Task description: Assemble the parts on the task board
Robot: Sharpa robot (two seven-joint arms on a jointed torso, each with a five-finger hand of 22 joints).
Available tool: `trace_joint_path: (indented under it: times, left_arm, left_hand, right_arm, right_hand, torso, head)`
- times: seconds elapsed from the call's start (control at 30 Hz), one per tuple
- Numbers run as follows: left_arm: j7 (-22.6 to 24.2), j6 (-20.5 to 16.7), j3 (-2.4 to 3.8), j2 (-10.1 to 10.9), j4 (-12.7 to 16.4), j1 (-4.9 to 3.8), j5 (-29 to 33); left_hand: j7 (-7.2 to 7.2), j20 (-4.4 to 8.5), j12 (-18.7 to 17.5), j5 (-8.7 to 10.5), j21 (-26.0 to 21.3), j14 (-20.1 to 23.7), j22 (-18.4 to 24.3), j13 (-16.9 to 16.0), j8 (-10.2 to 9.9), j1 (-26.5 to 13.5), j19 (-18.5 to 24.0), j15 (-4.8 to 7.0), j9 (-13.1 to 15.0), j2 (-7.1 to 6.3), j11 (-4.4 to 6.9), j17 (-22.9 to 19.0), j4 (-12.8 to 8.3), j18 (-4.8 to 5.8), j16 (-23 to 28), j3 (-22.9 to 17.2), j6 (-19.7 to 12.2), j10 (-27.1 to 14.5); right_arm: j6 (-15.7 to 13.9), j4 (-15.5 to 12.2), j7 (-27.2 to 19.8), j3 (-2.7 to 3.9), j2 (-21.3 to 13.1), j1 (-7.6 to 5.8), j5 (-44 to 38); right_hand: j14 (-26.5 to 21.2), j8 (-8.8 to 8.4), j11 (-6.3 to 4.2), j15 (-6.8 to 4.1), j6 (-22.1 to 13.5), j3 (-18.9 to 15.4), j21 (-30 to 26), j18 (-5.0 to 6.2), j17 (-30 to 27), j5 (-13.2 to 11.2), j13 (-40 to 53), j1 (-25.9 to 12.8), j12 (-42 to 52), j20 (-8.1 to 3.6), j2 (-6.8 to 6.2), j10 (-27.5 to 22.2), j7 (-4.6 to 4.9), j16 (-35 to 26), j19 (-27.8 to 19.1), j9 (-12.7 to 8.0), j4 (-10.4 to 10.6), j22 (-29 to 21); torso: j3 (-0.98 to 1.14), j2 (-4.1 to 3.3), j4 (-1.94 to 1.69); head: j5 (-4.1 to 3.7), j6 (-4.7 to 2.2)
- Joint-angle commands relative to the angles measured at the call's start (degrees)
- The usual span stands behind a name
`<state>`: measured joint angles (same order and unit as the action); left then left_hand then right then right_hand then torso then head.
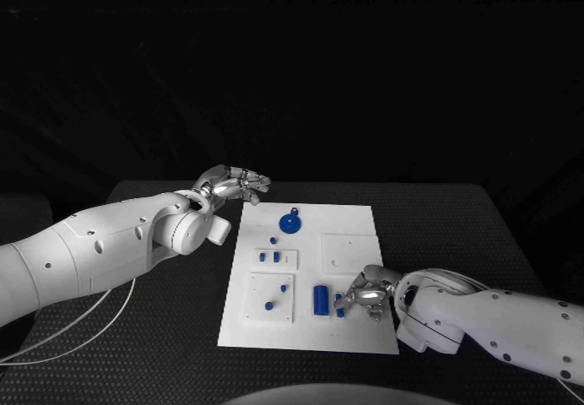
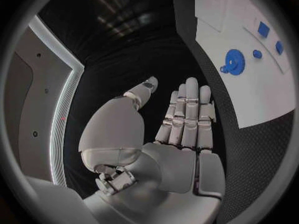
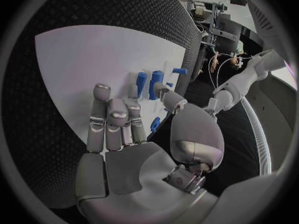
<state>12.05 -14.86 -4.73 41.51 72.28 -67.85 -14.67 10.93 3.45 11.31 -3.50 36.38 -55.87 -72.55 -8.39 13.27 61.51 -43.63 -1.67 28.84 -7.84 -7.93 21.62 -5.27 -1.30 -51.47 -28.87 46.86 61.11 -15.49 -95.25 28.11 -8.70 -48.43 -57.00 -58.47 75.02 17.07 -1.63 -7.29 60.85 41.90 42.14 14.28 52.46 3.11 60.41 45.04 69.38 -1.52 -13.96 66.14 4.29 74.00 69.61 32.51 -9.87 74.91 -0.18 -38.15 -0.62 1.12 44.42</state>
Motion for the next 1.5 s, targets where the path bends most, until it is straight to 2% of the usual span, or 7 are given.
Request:
trace_joint_path:
  times: [0.03,0.23,0.4,0.5,0.97,1.3,1.5]
  left_arm:
    - [0.20,0.75,0.03,-0.06,0.14,-0.05,0.15]
    - [0.17,0.73,0.02,-0.02,0.14,-0.05,0.15]
    - [0.14,0.78,0.02,-0.01,0.13,-0.04,0.15]
    - [0.11,0.84,0.02,0.05,0.15,-0.04,0.15]
    - [0.09,0.87,-0.01,-0.14,-0.03,-0.03,0.06]
    - [0.04,0.80,-0.13,-0.17,-0.10,-0.03,0.06]
    - [0.02,0.80,-0.16,-0.20,-0.12,-0.03,0.06]
  left_hand:
    - [0.07,0.17,0.18,0.28,-0.26,0.14,-0.08,0.07,0.20,-0.59,-0.23,-0.38,-0.09,-0.10,-0.10,0.09,0.44,-1.12,0.38,0.05,-0.42,-0.31]
    - [0.07,0.17,0.18,0.29,-0.28,0.15,-0.09,0.08,0.20,-0.59,-0.23,-0.38,-0.10,-0.11,-0.11,0.10,0.47,-1.12,0.39,0.05,-0.43,-0.32]
    - [0.08,0.17,0.19,0.28,-0.29,0.15,-0.11,0.09,0.20,-0.59,-0.23,-0.38,-0.10,-0.11,-0.11,0.11,0.49,-1.12,0.40,0.05,-0.45,-0.32]
    - [0.08,0.17,0.19,0.28,-0.30,0.15,-0.11,0.09,0.20,-0.58,-0.23,-0.38,-0.11,-0.10,-0.11,0.12,0.51,-1.12,0.40,0.05,-0.45,-0.32]
    - [0.09,0.18,0.21,0.29,-0.33,0.14,-0.15,0.11,0.22,-0.55,-0.24,-0.38,-0.11,-0.10,-0.11,0.16,0.56,-1.13,0.42,0.05,-0.48,-0.33]
    - [0.09,0.17,0.22,0.29,-0.35,0.15,-0.17,0.13,0.22,-0.59,-0.25,-0.38,-0.12,-0.07,-0.11,0.19,0.64,-1.12,0.44,0.06,-0.49,-0.34]
    - [0.10,0.17,0.22,0.29,-0.36,0.15,-0.19,0.14,0.23,-0.60,-0.25,-0.38,-0.12,-0.04,-0.11,0.20,0.68,-1.12,0.45,0.06,-0.50,-0.35]
  right_arm:
    - [0.41,-0.34,-1.39,0.01,-0.21,0.06,-1.09]
    - [2.12,-0.16,-1.62,0.02,-0.37,0.06,-2.23]
    - [8.11,-0.07,-0.96,0.01,-0.44,0.06,-5.49]
    - [9.48,-0.13,-1.04,0.00,-0.48,0.06,-7.07]
    - [8.55,0.26,-1.04,0.00,-0.49,0.06,-7.62]
    - [7.73,0.92,0.03,0.00,0.00,0.06,-8.59]
    - [8.29,1.35,0.53,0.00,0.79,0.06,-10.13]
  right_hand:
    - [0.10,0.01,-0.13,-0.45,-0.08,0.02,-0.20,0.72,0.03,-0.20,0.09,0.06,-0.29,0.03,-0.46,-0.32,0.30,-0.26,0.32,0.01,0.33,0.77]
    - [0.10,0.01,-0.17,-0.49,-0.09,0.11,-0.21,0.72,0.07,-0.17,0.11,0.95,-0.27,-0.09,-0.42,-0.31,0.27,-0.26,0.31,0.04,0.08,0.81]
    - [0.06,-0.10,-0.10,-0.43,-0.25,-0.54,-0.25,0.72,0.11,-0.08,0.17,2.84,-0.31,-0.03,-0.37,-0.43,0.34,-0.32,0.12,0.06,-1.28,0.90]
    - [0.02,-0.16,-0.02,-0.35,-0.36,-2.18,-0.26,0.72,0.15,-0.03,0.22,3.97,-0.33,0.09,-0.32,-0.57,0.40,-0.38,-0.07,0.11,-2.79,0.98]
    - [0.03,-0.12,-0.06,-0.37,-0.21,-4.02,-0.35,0.72,0.21,-0.17,0.24,4.30,-0.33,0.18,0.21,-0.50,0.37,-0.44,-0.04,0.20,-3.05,0.90]
    - [0.03,-0.09,-0.20,-0.49,0.10,-4.67,-0.52,0.72,0.31,-0.21,0.22,2.29,-0.35,0.14,2.29,-0.32,0.23,-0.43,0.05,0.23,-0.75,0.81]
    - [-0.04,-0.07,-0.35,-0.65,0.24,-2.63,-0.58,0.72,0.40,-0.31,0.24,4.53,-0.34,-0.15,5.49,-0.21,0.08,-0.39,-0.07,0.28,-1.81,0.87]
  torso:
    - [-0.01,0.01,0.00]
    - [0.01,0.00,-0.02]
    - [0.01,0.00,0.01]
    - [0.01,-0.01,0.02]
    - [0.02,-0.03,0.03]
    - [-0.01,-0.01,-0.04]
    - [-0.02,0.00,-0.02]
  head:
    - [0.12,0.00]
    - [0.13,0.05]
    - [0.02,0.05]
    - [-0.01,0.07]
    - [0.00,0.11]
    - [-0.01,0.27]
    - [0.01,0.32]
